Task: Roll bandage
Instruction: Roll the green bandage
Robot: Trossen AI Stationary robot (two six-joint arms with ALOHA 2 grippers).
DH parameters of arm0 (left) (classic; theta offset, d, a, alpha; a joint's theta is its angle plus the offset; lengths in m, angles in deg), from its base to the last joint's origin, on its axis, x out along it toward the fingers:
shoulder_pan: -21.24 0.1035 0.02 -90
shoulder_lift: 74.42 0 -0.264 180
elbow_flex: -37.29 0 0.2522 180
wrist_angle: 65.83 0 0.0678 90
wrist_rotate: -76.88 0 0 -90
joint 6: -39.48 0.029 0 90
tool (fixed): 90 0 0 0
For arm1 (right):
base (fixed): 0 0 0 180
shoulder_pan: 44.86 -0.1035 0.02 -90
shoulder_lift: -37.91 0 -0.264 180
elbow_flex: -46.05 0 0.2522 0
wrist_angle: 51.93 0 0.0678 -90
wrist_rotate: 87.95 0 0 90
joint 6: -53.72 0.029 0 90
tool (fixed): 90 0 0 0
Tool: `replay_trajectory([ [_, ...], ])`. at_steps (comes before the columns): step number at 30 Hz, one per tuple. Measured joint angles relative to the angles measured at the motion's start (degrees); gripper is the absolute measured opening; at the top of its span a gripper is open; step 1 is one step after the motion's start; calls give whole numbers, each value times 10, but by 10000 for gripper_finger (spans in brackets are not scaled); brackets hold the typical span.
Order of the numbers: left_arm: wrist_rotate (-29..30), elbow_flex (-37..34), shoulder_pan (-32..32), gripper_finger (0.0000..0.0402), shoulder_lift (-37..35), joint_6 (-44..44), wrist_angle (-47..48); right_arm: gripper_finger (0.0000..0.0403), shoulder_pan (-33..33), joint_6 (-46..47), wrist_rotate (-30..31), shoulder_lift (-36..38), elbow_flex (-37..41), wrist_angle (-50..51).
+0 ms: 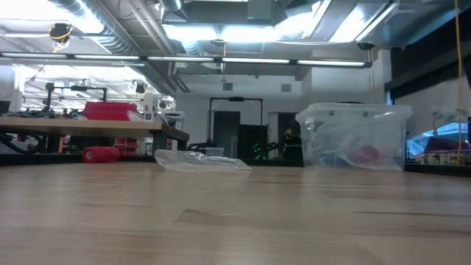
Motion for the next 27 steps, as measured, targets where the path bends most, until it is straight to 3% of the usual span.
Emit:
replay_trajectory([
  [4, -1, 0, 0, 17, 0, -8, 1, 54, 56, 56, -7, -1, 0, 87],
  [9, -7, 0, 0, 17, 0, -10, 3, 112, 118, 151, -31, -17, 6, 157],
  [16, -22, -1, 0, 17, 2, -24, 5, 198, 193, 229, -133, -64, 28, 221],
  [22, -55, -2, -1, 17, 2, -55, 3, 242, 242, 275, -311, -114, 36, 280],
  [27, -87, -2, -2, 17, 2, -92, 2, 254, 287, 314, -606, -116, 28, 281],
])
